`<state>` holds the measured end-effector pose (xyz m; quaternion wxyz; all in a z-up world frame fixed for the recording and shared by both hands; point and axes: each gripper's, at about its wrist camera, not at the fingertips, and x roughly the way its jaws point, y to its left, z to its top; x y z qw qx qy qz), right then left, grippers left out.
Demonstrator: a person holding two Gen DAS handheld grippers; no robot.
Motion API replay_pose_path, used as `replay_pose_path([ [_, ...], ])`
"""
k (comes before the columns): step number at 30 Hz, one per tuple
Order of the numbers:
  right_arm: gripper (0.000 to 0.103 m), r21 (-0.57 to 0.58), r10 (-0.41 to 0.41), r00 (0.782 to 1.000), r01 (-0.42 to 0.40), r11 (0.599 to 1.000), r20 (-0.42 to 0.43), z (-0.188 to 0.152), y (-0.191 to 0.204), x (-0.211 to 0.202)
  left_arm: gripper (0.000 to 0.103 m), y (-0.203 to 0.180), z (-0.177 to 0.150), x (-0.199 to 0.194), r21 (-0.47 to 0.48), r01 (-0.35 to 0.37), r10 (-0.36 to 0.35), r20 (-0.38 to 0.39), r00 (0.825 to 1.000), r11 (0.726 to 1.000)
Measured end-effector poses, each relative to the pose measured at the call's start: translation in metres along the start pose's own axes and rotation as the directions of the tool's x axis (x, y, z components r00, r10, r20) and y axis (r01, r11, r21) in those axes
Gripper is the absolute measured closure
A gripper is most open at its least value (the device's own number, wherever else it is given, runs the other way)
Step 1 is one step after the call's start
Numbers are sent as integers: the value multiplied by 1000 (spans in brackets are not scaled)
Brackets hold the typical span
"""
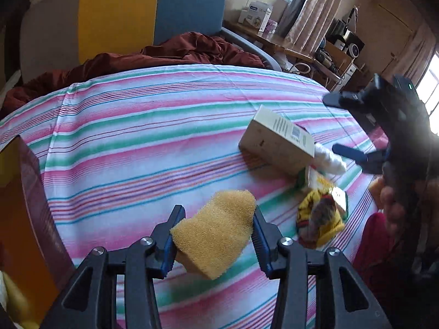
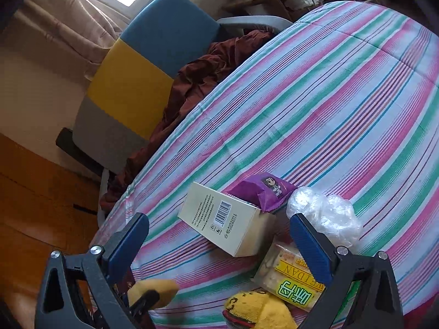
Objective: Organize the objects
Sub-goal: 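Grasp the loose yellow sponge with the left gripper, then grasp the cream barcode box with the right gripper while the left gripper holds the sponge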
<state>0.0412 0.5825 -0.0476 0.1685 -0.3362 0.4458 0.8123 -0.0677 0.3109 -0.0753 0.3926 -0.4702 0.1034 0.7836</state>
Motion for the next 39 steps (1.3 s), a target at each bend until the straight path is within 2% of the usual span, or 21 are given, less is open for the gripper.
replay_pose_path([
  [3,0,-42,-30,999,29,999,-14,-2,5,6,56,-14,-22,3,65,-35,35,4,999,997],
  [5,0,-67,-56,998,55,996,-14,-3,7,9,56,-28,-32,4,133,-87,78,74,994,987],
  [8,0,-100,-88,996,87,991,-4,-3,11,12,56,-40,-36,7,189,-128,108,111,988,974],
  [20,0,-231,-210,977,213,949,37,-3,27,25,56,-28,-36,8,142,-86,70,110,991,986],
  [22,0,-286,-240,969,249,926,66,-5,36,28,56,-27,-38,7,135,-80,65,115,991,988],
  [26,0,-440,-279,948,318,840,152,-11,61,36,56,-26,-40,6,129,-72,57,117,991,989],
  [30,0,-527,-308,940,336,781,143,-16,70,56,56,-25,-41,6,120,-64,50,119,992,991],
  [32,0,-534,-329,938,334,777,107,-15,67,66,56,-24,-42,6,111,-60,46,120,992,992],
  [34,1,-526,-308,950,291,799,58,-17,64,69,56,-23,-43,6,109,-57,44,122,992,992],
  [36,13,-540,-202,979,162,826,-16,-22,70,65,56,-23,-43,5,104,-54,41,122,992,993],
  [37,15,-547,-176,983,122,828,-47,-26,73,67,56,-22,-43,5,102,-52,40,121,992,993],
  [39,17,-590,-208,976,132,796,-62,-34,78,75,56,-22,-43,5,101,-49,37,121,992,994],
])
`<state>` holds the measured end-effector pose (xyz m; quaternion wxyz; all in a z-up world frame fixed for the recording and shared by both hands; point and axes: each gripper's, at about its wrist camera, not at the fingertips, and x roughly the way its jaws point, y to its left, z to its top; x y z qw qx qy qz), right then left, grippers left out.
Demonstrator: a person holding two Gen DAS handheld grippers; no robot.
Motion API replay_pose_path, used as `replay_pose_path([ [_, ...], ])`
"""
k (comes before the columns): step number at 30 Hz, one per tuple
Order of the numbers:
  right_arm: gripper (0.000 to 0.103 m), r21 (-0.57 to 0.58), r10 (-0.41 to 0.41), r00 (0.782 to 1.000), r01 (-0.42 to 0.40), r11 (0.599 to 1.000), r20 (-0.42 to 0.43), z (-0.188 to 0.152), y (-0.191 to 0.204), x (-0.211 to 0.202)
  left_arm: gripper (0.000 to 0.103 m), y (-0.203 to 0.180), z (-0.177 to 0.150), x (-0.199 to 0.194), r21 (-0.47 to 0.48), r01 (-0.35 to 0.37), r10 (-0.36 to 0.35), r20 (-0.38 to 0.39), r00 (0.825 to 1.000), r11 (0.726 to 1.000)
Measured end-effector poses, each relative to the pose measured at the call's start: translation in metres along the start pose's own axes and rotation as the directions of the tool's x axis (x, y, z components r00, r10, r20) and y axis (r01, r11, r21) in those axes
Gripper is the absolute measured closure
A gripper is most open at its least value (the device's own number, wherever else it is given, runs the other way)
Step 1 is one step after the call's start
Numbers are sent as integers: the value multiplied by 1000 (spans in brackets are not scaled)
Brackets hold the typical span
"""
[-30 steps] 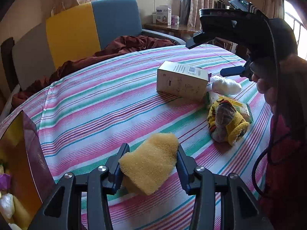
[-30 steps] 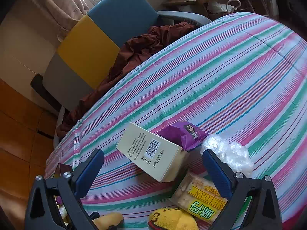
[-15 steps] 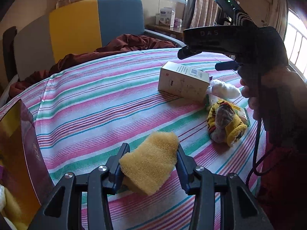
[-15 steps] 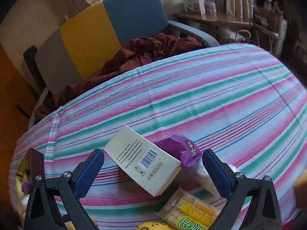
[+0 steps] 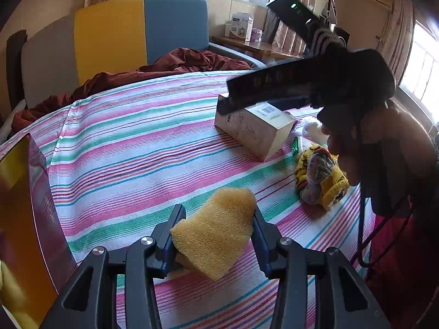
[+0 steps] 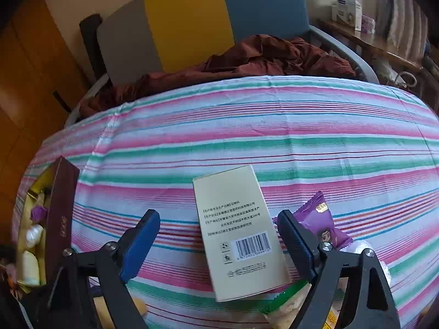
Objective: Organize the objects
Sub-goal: 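Grasp the cream barcode box with the right gripper while the left gripper holds the sponge, then lower the yellow sponge into the gold box and open the left gripper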
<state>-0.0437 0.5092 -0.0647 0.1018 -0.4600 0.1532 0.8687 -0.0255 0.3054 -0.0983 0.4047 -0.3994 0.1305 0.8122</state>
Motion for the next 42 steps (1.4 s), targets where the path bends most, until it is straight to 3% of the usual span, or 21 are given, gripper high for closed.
replay_pose_path([
  [4,23,0,-40,997,40,999,-63,-6,-1,13,56,1,0,0,-11,4,-4,0,1000,1000],
  [10,23,108,2,998,5,994,-70,-2,-18,9,56,1,-1,0,-16,6,-6,2,1000,1000],
  [17,23,105,-30,996,39,994,-83,-2,-16,10,56,3,-2,3,-19,-15,15,-9,1000,1000],
  [19,30,96,-38,996,45,994,-80,-3,-15,11,61,7,-4,7,-28,-41,41,-32,999,999],
  [20,50,81,-43,996,50,995,-83,-3,-14,11,62,10,-6,9,-40,-47,45,-38,998,998],
  [23,53,2,-94,991,94,996,-94,-6,-4,15,64,15,-7,7,-67,-26,24,-31,999,997],
  [27,53,-7,-91,992,91,996,-92,-7,-3,16,65,14,-6,4,-64,-34,32,-30,999,997],
  [36,53,-25,-104,990,103,994,-92,-8,-2,17,66,7,1,-53,-60,20,-17,58,998,998],
  [40,53,-40,-119,988,116,992,-94,-10,0,18,66,34,5,-92,-130,-5,20,117,993,992],
  [42,53,-48,-127,987,123,991,-96,-12,2,18,66,64,7,-110,-210,-18,47,133,990,978],
])
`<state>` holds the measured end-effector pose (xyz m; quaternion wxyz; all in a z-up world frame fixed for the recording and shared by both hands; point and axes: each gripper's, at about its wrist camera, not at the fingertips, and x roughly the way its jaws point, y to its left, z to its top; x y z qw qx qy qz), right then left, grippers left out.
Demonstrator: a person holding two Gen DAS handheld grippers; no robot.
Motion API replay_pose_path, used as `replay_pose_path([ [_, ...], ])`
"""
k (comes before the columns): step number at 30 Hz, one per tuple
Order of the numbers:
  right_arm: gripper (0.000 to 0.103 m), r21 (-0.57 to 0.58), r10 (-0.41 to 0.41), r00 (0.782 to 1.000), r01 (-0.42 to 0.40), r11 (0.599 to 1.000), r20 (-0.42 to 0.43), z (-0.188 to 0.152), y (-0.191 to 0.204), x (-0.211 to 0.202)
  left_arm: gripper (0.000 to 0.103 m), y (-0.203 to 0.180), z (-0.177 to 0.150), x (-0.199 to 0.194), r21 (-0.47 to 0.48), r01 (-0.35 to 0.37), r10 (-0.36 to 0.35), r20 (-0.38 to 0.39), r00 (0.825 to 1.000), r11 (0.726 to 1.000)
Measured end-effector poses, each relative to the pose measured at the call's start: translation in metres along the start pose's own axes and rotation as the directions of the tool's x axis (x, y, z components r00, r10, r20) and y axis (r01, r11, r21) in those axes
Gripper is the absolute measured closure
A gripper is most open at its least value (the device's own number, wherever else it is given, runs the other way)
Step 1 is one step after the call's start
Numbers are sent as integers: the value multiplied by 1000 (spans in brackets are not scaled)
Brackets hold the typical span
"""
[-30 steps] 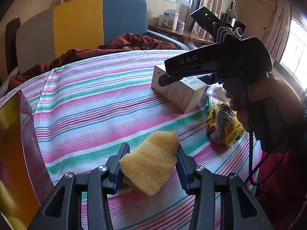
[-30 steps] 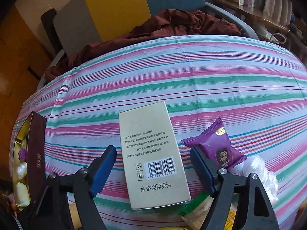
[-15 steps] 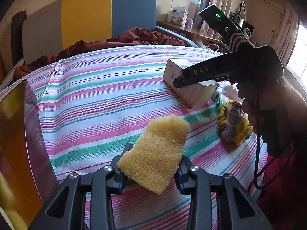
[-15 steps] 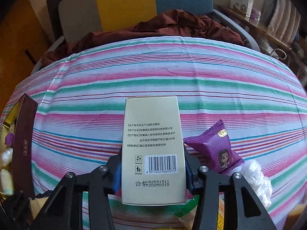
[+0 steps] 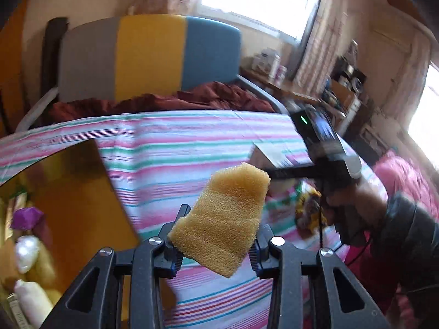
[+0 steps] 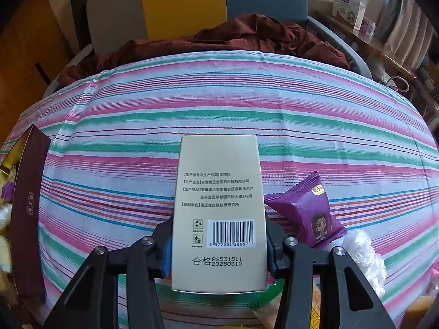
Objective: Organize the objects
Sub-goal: 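Lower the yellow sponge into the gold box and open the left gripper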
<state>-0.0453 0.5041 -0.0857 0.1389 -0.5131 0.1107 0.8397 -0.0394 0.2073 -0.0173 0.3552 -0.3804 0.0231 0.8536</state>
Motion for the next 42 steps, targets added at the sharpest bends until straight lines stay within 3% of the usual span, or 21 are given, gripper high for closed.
replay_pose_path([
  [3,53,-18,-15,1000,15,1000,-6,-2,4,1,66,52,14,-16,-142,-51,53,12,999,989],
  [7,53,-36,-29,1000,28,999,-8,-2,7,4,66,130,28,-28,-301,-140,147,2,989,943],
  [14,53,-49,-35,999,34,998,-10,-2,10,3,66,229,32,-10,-547,-172,162,-68,984,819],
  [22,53,-61,-32,999,31,998,-12,-3,13,2,65,265,29,40,-577,-243,168,-181,969,780],
  [25,53,-65,-31,999,30,997,-13,-3,13,2,65,280,22,54,-588,-296,192,-234,953,753],
  [27,53,-67,-32,999,31,997,-13,-3,14,2,65,289,15,65,-576,-354,217,-295,931,737],
  [32,53,-65,-29,999,28,997,-14,-3,14,3,62,285,14,61,-542,-371,240,-299,924,754],
  [34,53,-67,-30,999,29,997,-13,-2,15,3,56,281,14,57,-524,-377,254,-293,922,764],
  [39,53,-62,-33,999,32,998,-20,-3,14,5,38,261,20,39,-456,-397,323,-235,917,796],
  [42,52,-64,-42,999,40,997,-25,-4,16,6,37,246,24,20,-406,-427,383,-189,904,808],
])
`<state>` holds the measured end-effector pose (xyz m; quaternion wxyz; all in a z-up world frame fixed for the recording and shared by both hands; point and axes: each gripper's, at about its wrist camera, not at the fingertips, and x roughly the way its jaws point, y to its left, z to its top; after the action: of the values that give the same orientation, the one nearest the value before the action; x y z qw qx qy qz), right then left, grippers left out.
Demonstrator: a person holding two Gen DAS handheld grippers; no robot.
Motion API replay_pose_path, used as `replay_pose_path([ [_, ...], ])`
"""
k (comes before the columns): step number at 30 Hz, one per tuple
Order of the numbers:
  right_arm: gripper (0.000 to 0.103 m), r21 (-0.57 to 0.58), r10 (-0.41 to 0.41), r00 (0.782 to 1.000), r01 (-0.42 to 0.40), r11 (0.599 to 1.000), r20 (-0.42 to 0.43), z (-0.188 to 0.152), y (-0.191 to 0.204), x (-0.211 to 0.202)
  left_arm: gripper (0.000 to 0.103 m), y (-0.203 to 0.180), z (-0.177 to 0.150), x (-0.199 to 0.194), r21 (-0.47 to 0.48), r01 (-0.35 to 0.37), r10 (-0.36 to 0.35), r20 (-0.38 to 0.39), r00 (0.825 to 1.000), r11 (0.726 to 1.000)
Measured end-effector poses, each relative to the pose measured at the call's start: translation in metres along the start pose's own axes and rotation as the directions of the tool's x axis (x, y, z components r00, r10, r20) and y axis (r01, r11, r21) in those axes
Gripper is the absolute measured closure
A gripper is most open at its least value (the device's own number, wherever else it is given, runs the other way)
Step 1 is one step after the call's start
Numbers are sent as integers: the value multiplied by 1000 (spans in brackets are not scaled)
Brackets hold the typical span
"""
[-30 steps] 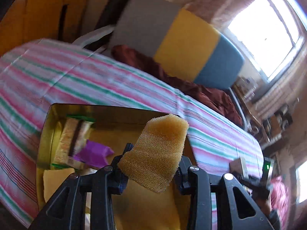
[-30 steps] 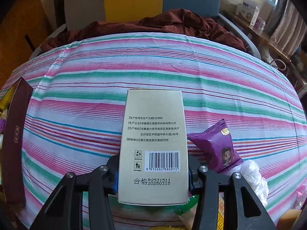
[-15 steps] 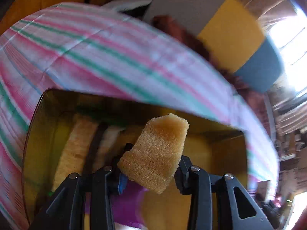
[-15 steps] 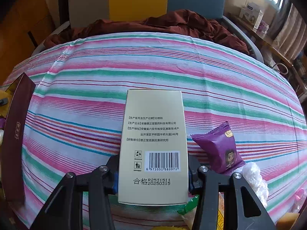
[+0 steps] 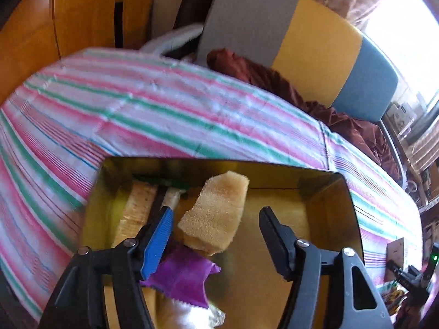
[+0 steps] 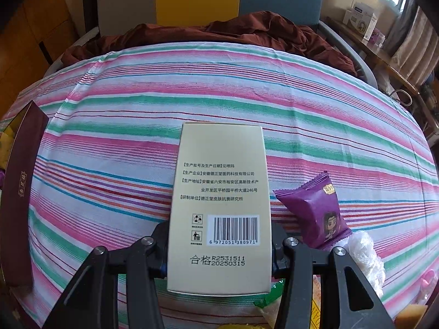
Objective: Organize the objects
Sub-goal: 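Lower the yellow sponge into the gold box and open the left gripper, then carry the cream barcode box into the gold box and release it with the right gripper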
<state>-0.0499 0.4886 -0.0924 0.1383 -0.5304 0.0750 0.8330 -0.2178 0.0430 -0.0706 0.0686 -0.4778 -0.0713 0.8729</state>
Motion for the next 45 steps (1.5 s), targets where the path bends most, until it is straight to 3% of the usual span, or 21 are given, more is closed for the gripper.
replay_pose_path([
  [9,53,3,-10,1000,10,1000,3,-4,1,-3,37,-14,-36,-74,95,-113,96,169,981,989],
  [17,53,-5,-23,1000,23,1000,9,-5,2,-3,37,-22,-73,-110,143,-112,79,222,972,983],
  [34,53,-20,-49,999,49,999,-11,-11,14,-8,37,-19,-97,-134,174,-73,29,240,970,982],
  [45,53,0,22,998,-22,1000,51,-5,44,-49,37,-3,-105,-132,150,-33,0,212,977,988],
])
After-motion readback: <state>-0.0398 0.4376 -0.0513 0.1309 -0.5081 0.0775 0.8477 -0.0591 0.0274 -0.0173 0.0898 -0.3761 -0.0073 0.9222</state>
